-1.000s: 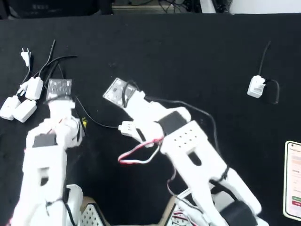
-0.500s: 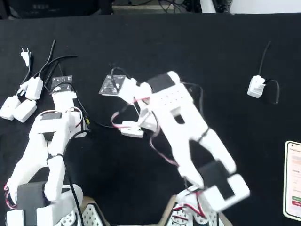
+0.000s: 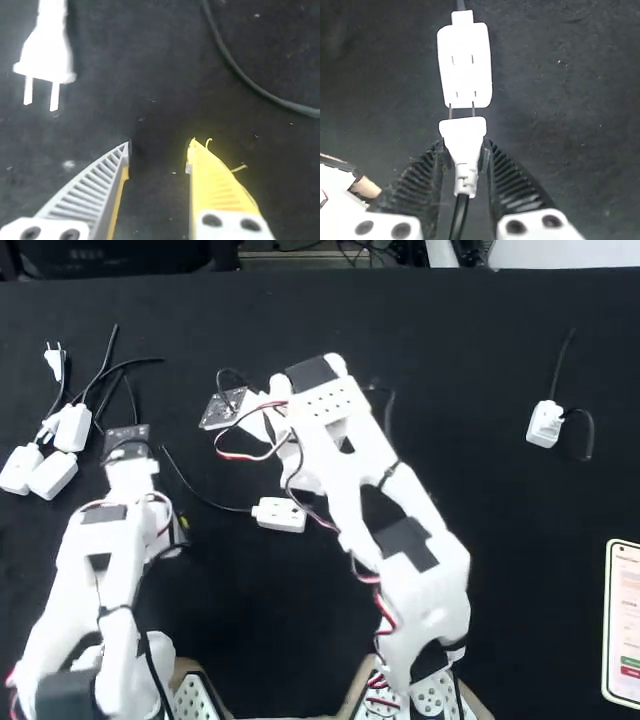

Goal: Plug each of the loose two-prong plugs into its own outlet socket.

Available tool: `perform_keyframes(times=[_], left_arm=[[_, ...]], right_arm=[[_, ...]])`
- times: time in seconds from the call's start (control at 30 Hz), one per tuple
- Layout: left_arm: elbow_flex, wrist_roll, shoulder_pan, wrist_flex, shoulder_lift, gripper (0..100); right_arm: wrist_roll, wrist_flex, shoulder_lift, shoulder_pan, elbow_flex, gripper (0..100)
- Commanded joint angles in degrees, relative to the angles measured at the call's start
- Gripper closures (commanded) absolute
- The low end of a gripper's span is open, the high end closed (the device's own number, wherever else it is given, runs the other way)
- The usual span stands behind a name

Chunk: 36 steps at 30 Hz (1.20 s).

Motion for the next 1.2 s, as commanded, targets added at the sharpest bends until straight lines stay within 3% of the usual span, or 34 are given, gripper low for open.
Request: perform_keyframes(times=[0.0, 0.47, 0.63, 0.97, 1.17], left_arm=[[1.5, 0.8, -3.4, 0.3, -6.4, 81], [4.2, 0.9, -3.8, 0.1, -11.9, 81], [2.5, 0.9, -1.5, 0.2, -11.8, 81], [-6.9, -7.6, 4.7, 2.7, -10.5, 81], [-21.8, -7.8, 5.1, 10.0, 5.4, 81]], right_arm=[[0.2, 1.9, 0.8, 0.6, -4.5, 98.8], [0.4, 2.0, 1.7, 0.7, -4.3, 98.8], [0.3, 2.0, -4.2, 5.5, -3.6, 98.8], [0.6, -1.4, -29.3, 8.6, 23.6, 98.8], [0.3, -4.6, -43.9, 8.7, 37.1, 98.8]])
